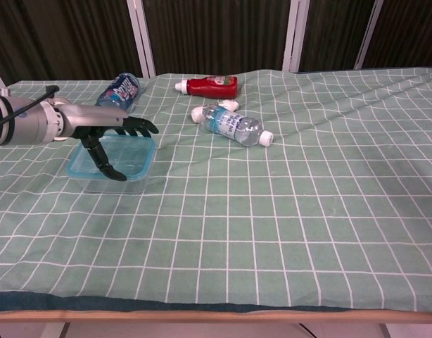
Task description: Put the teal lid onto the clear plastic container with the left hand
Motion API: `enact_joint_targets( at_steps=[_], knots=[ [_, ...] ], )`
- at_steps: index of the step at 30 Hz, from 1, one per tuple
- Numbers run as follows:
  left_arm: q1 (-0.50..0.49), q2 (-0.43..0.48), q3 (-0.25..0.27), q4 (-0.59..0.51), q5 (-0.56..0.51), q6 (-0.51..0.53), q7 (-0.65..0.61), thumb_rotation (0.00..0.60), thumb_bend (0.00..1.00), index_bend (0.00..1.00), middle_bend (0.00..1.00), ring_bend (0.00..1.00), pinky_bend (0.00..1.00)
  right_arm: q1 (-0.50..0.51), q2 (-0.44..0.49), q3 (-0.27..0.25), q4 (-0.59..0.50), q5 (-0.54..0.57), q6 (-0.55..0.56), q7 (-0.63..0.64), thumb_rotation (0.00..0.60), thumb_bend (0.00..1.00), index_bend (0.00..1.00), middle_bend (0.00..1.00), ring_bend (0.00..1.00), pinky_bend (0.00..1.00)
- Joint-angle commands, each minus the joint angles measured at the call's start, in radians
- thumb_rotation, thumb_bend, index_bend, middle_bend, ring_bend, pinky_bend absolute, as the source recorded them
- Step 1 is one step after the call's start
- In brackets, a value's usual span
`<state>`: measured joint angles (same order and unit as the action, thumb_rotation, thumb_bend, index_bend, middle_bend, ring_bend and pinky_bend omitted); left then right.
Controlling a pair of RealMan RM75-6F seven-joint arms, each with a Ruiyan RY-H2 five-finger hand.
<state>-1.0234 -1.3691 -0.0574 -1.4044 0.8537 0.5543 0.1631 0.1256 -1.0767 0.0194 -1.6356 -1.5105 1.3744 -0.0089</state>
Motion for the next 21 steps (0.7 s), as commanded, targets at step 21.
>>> enact_joint_targets(
  at_steps=[21],
  knots=[
    [0.034, -0.006, -0.028, 0.034, 0.077, -0.033, -0.119, 0.6, 0.27, 0.0, 0.37, 0.15, 0.09, 0.001, 0.0, 0.0, 0.001, 0.001, -0.003, 0.006, 0.6, 0.19, 0.0, 0.0, 0.0, 0.01]
  ],
)
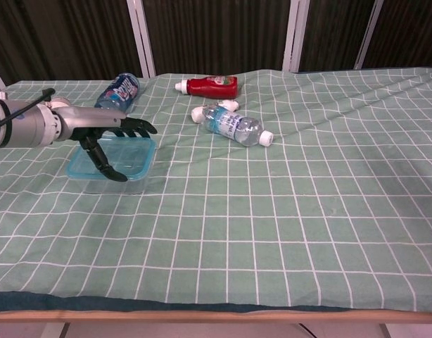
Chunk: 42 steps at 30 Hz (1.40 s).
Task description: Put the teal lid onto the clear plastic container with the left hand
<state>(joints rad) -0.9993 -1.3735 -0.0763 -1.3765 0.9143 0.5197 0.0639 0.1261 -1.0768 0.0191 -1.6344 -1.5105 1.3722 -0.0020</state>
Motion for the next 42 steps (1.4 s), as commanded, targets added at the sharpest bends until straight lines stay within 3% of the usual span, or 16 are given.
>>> enact_joint_targets(
  at_steps=[1, 4, 8, 19, 42],
  knots=[
    [0.013, -0.001, -0.011, 0.007, 0.024, 0.0, -0.028, 0.6, 0.27, 0.0, 0.33, 0.11, 0.06, 0.0, 0.0, 0.0, 0.0, 0.001, -0.001, -0.001, 0.6, 0.19, 0.0, 0.0, 0.0, 0.01],
    [0.019, 0.005, -0.016, 0.009, 0.038, -0.016, -0.053, 0.6, 0.27, 0.0, 0.2, 0.02, 0.01, 0.0, -0.001, 0.0, 0.0, 0.001, 0.0, -0.002, 0.6, 0.19, 0.0, 0.0, 0.0, 0.01],
    [0.014, 0.008, -0.01, 0.013, 0.027, -0.027, -0.048, 0.6, 0.26, 0.0, 0.01, 0.0, 0.0, -0.001, -0.001, 0.001, -0.001, 0.002, 0.0, -0.003, 0.6, 0.19, 0.0, 0.0, 0.0, 0.01],
    [0.012, -0.002, -0.004, 0.015, 0.01, 0.005, -0.021, 0.6, 0.2, 0.0, 0.0, 0.0, 0.0, -0.002, 0.001, 0.001, 0.0, 0.001, 0.003, 0.001, 0.6, 0.19, 0.0, 0.0, 0.0, 0.01],
    [0.031, 0.002, -0.026, -0.009, 0.038, 0.053, -0.031, 0.6, 0.2, 0.0, 0.0, 0.0, 0.0, -0.005, 0.002, 0.002, -0.002, 0.001, 0.008, -0.001, 0.6, 0.19, 0.0, 0.0, 0.0, 0.01]
  ],
)
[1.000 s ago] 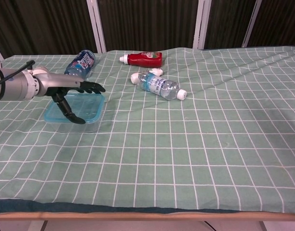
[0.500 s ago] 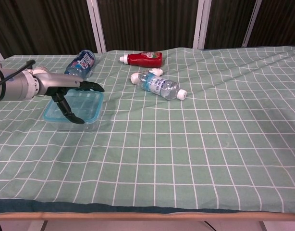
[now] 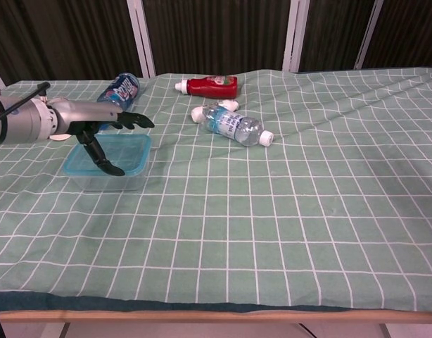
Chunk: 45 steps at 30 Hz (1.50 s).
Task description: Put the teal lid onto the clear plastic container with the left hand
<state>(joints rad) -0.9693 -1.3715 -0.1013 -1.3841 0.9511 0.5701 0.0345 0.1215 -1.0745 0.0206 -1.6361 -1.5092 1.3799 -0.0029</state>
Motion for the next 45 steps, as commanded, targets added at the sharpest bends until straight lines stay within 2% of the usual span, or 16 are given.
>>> enact_joint_targets(
  at_steps=[1, 11, 23, 28, 38, 45],
  knots=[
    [0.002, 0.001, -0.003, -0.003, 0.002, 0.005, -0.003, 0.6, 0.19, 0.0, 0.0, 0.0, 0.0, 0.0, 0.0, 0.0, 0.0, 0.0, 0.001, 0.0, 0.6, 0.19, 0.0, 0.0, 0.0, 0.01],
    [0.057, 0.106, 0.007, -0.175, 0.088, 0.13, 0.046, 0.6, 0.18, 0.0, 0.03, 0.0, 0.0, -0.003, -0.001, -0.002, 0.0, -0.007, 0.007, -0.002, 0.6, 0.19, 0.0, 0.0, 0.0, 0.01],
    [0.068, 0.028, 0.027, -0.1, 0.076, 0.145, 0.106, 0.6, 0.18, 0.0, 0.11, 0.0, 0.0, 0.0, -0.001, -0.003, -0.001, -0.007, 0.0, -0.003, 0.6, 0.19, 0.0, 0.0, 0.0, 0.01],
    [0.071, 0.02, 0.025, -0.101, 0.078, 0.153, 0.12, 0.6, 0.18, 0.0, 0.14, 0.01, 0.0, -0.003, 0.002, -0.003, 0.0, -0.008, 0.004, 0.004, 0.6, 0.19, 0.0, 0.0, 0.0, 0.01],
    [0.07, 0.0, 0.038, -0.083, 0.069, 0.167, 0.19, 0.6, 0.2, 0.0, 0.15, 0.02, 0.0, -0.002, 0.003, -0.005, -0.002, -0.011, 0.003, 0.001, 0.6, 0.19, 0.0, 0.0, 0.0, 0.01],
    [0.07, -0.007, 0.05, -0.082, 0.029, 0.163, 0.239, 0.6, 0.2, 0.0, 0.18, 0.06, 0.0, -0.001, 0.002, -0.005, -0.002, -0.009, 0.0, -0.002, 0.6, 0.19, 0.0, 0.0, 0.0, 0.01]
  ],
)
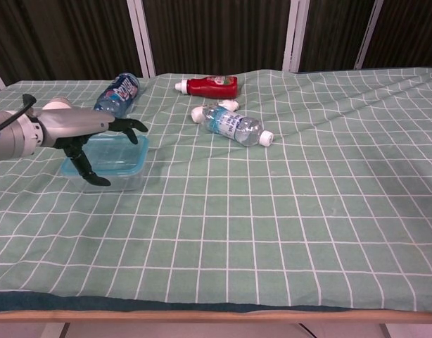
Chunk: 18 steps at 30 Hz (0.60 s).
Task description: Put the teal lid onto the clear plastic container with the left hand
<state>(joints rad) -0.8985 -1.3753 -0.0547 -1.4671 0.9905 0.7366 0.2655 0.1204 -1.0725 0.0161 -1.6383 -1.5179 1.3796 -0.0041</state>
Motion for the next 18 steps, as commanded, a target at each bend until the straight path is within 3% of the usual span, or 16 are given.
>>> enact_joint_targets(
  at_steps=[1, 11, 18],
  knots=[
    [-0.001, -0.003, 0.003, 0.001, -0.013, -0.005, 0.011, 0.6, 0.2, 0.0, 0.18, 0.06, 0.0, -0.001, 0.0, -0.001, 0.0, 0.0, 0.001, -0.001, 0.6, 0.19, 0.0, 0.0, 0.0, 0.01],
    [-0.001, -0.018, 0.016, 0.013, -0.03, -0.016, 0.038, 0.6, 0.2, 0.0, 0.19, 0.06, 0.0, 0.002, -0.003, 0.001, 0.0, 0.004, -0.005, -0.007, 0.6, 0.19, 0.0, 0.0, 0.0, 0.01],
    [0.018, 0.009, -0.009, -0.029, 0.03, 0.046, 0.014, 0.6, 0.21, 0.0, 0.19, 0.06, 0.0, 0.001, -0.001, 0.001, 0.0, 0.004, -0.002, -0.003, 0.6, 0.19, 0.0, 0.0, 0.0, 0.01]
  ],
)
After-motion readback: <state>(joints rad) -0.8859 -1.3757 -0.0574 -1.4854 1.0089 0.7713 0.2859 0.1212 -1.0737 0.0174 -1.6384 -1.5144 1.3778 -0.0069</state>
